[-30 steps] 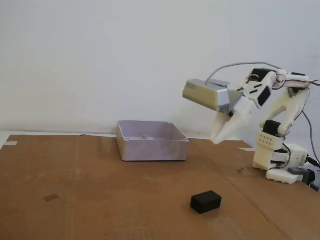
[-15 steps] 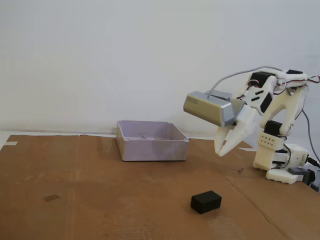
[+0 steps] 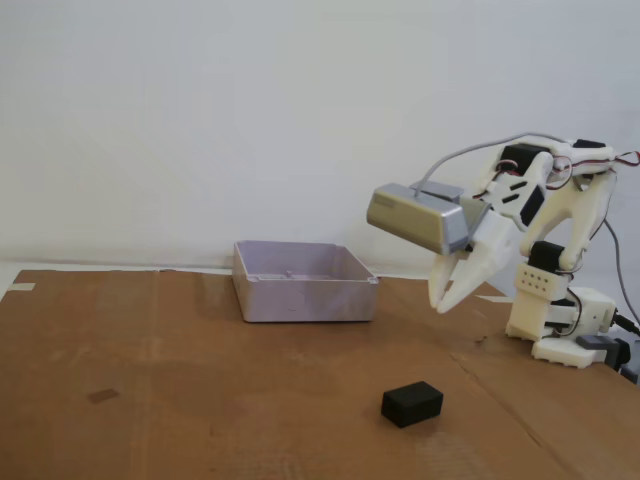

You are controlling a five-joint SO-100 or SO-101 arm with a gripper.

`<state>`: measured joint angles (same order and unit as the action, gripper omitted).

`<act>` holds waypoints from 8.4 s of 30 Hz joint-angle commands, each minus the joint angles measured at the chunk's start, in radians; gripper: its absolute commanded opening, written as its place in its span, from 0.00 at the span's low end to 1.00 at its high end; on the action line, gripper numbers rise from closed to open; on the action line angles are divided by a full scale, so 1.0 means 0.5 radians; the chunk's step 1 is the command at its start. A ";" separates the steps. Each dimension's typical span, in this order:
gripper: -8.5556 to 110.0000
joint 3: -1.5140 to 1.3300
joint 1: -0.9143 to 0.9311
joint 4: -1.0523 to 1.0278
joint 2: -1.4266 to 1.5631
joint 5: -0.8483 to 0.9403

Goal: Grasp a block and put it in the box.

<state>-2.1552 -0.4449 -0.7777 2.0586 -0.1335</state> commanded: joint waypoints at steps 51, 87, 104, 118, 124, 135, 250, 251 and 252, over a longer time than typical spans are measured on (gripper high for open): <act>0.47 0.307 -0.255 0.331 -0.380 -0.144; 0.47 0.512 -0.258 0.549 -0.930 -0.221; 0.47 0.528 -0.273 0.558 -1.083 -0.215; 0.47 0.528 -0.249 0.617 -1.187 -0.206; 0.47 0.515 -0.245 0.672 -1.193 -0.206; 0.47 0.528 -0.212 0.718 -1.285 -0.199; 0.07 0.899 -0.055 0.724 -1.298 -0.141; 0.07 0.908 -0.037 0.724 -1.279 -0.126; 0.07 0.914 -0.021 0.724 -1.249 -0.123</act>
<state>-1.8377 -0.4878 -0.4357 1.3606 -0.2194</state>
